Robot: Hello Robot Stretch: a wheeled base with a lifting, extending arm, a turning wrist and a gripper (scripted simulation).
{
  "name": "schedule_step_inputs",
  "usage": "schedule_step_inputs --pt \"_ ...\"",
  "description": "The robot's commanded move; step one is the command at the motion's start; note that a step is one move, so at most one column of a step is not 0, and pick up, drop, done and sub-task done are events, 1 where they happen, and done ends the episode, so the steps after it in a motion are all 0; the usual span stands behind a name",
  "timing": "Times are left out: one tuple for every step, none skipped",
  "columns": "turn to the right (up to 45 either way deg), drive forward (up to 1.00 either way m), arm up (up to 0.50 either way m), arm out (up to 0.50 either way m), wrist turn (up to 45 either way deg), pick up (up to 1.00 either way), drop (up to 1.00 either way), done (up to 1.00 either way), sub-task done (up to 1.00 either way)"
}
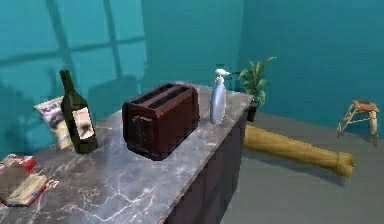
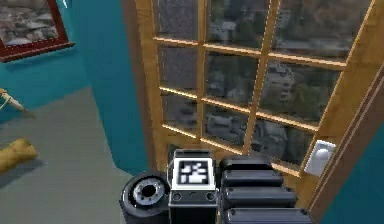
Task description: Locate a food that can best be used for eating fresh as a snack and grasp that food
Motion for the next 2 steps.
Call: schedule_step_inputs --pt "-45.0 0.00 0.00 0.00 0.0 0.00 0.00 0.00 0.00" --pt "-45.0 0.00 0.00 0.00 0.0 0.00 0.00 0.00 0.00"
